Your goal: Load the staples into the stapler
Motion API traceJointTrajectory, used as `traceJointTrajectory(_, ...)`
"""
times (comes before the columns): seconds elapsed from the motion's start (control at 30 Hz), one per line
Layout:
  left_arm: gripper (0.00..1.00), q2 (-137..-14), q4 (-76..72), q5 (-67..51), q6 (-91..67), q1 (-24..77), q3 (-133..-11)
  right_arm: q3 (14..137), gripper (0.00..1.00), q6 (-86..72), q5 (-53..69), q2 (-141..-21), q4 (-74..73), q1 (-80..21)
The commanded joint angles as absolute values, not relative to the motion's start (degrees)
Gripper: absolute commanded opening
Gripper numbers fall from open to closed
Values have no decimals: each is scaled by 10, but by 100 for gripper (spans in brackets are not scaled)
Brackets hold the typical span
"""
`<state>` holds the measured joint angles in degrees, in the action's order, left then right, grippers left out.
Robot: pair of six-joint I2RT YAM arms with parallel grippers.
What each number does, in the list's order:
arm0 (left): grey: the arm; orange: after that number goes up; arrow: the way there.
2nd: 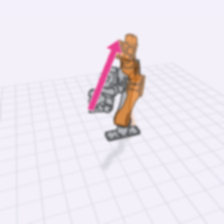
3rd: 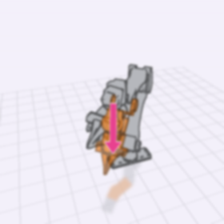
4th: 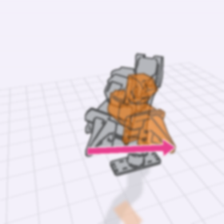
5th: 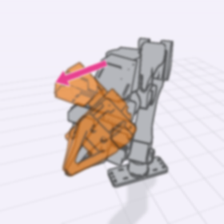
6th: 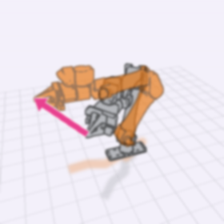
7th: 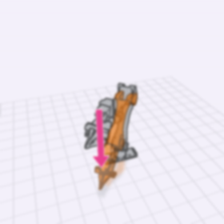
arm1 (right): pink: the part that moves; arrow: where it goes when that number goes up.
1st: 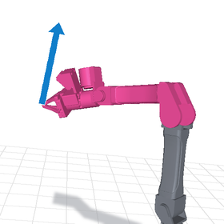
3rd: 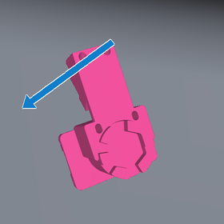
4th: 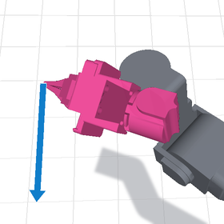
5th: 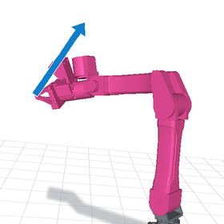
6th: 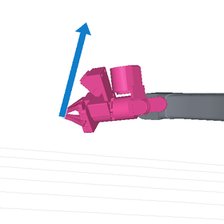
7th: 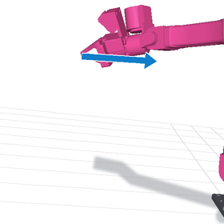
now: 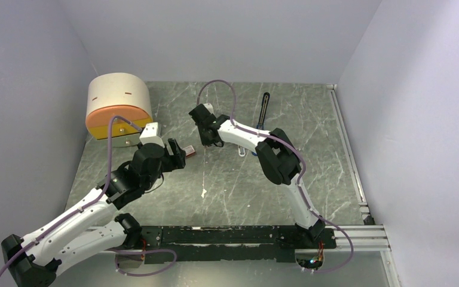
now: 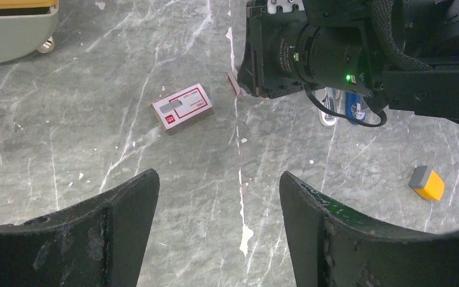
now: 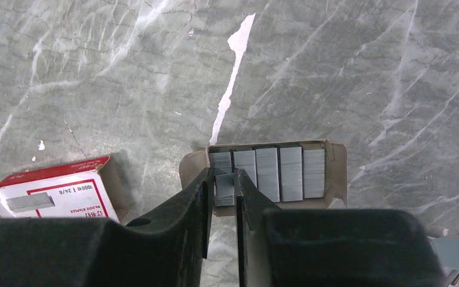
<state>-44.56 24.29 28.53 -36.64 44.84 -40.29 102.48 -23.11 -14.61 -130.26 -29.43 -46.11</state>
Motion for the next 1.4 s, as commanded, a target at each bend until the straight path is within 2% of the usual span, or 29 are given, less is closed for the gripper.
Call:
traceJointTrajectory(0.0,79,-443,238,299,-365,449,-397,1044,20,-231,-152,-1320,-317,-463)
traceJointTrajectory(0.17,79,-443,238,298,-364,450,-396,1041,17,-233,-162,-1309,-310,-463)
traceJointTrajectory(0.67,79,-443,238,298,-364,450,-396,1006,16,-230,-171,-1258,-270,-463)
traceJointTrajectory(0.97,79,-445,239,298,-364,450,-396,1036,22,-195,-200,-1284,-266,-438)
traceJointTrajectory(1.37,78,-455,241,300,-363,449,-402,1082,23,-163,-191,-1343,-273,-403)
